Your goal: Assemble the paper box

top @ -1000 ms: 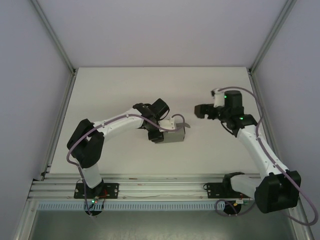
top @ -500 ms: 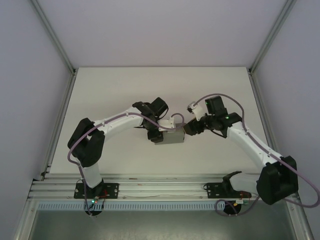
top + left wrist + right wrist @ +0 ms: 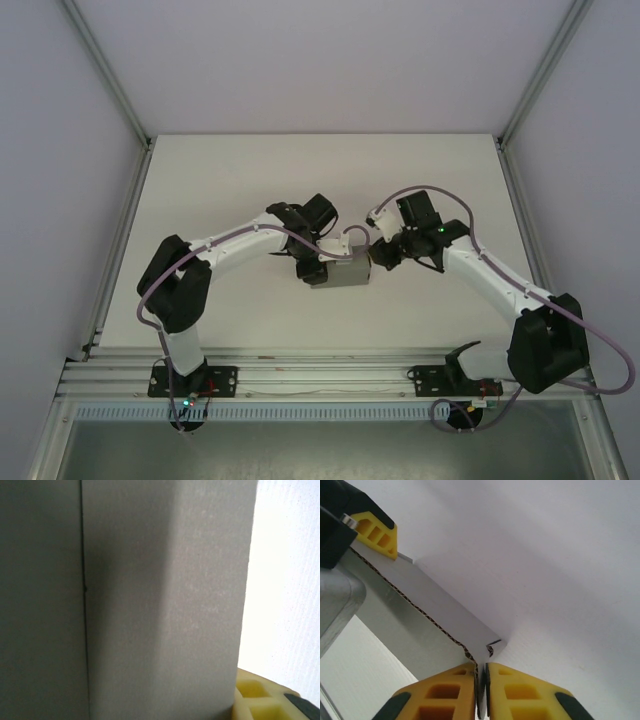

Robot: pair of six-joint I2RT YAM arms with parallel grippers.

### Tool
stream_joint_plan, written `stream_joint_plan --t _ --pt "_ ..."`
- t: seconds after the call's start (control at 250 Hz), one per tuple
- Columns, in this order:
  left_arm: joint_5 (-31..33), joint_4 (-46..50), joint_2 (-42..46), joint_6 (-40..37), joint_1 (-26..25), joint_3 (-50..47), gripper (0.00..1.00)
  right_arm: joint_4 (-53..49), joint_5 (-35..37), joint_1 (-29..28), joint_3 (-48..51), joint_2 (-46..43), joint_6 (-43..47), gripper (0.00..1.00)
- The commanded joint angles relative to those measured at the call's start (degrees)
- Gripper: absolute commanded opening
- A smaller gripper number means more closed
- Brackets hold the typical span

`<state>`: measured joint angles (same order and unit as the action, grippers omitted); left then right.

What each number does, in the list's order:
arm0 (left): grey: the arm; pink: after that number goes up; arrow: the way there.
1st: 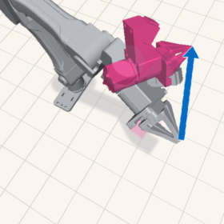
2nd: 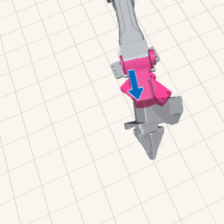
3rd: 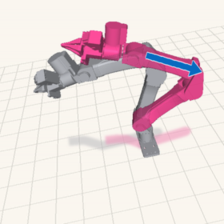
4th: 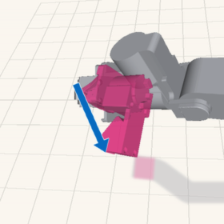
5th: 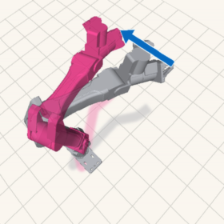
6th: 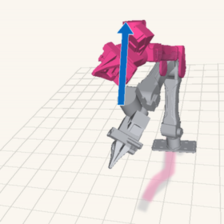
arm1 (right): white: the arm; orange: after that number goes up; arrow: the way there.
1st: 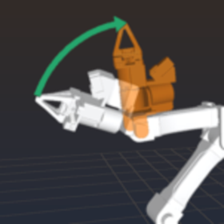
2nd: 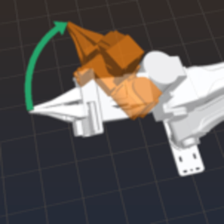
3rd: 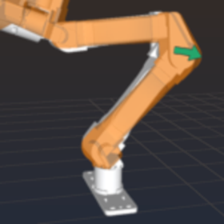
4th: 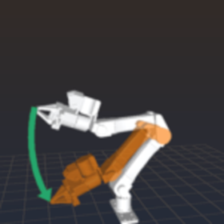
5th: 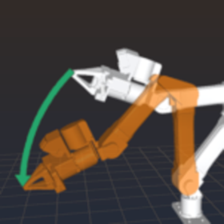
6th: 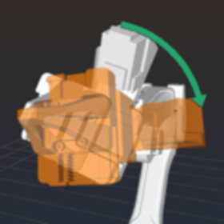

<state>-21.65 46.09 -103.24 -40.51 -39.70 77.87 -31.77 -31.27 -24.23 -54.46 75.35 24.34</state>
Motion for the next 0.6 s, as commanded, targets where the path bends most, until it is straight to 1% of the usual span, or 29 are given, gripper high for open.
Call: stream_joint_plan --t 0.0,0.032,0.128,0.268,0.38,0.452,0.596 --pt "2.0 0.7 -1.5 1.1 0.3 1.0 0.35 -1.4 1.4 -0.4 -3.3 1.2 -2.4 0.06" --pt "2.6 0.3 -1.7 1.8 0.4 1.2 0.35 -2.2 1.7 -0.5 -3.9 1.4 -3.2 0.04" --pt "4.0 -0.8 -2.1 3.2 0.4 2.3 0.35 -2.1 3.8 -1.1 -4.4 1.4 -8.0 0.02" --pt "7.2 -2.3 -3.7 4.9 0.4 3.2 0.37 0.9 4.5 -2.4 -3.4 0.3 -19.7 0.01" --pt "5.8 -2.0 -4.1 4.8 0.4 3.6 0.37 2.7 4.3 -2.8 -2.6 -0.1 -28.5 0.00" --pt "5.7 -2.2 -3.9 4.6 0.4 3.4 0.37 2.2 3.7 -3.0 -2.8 -0.1 -29.9 0.00" --pt "5.8 -2.5 -3.6 4.6 0.5 3.3 0.38 4.2 8.0 -3.2 -0.7 -0.9 -28.4 0.00"
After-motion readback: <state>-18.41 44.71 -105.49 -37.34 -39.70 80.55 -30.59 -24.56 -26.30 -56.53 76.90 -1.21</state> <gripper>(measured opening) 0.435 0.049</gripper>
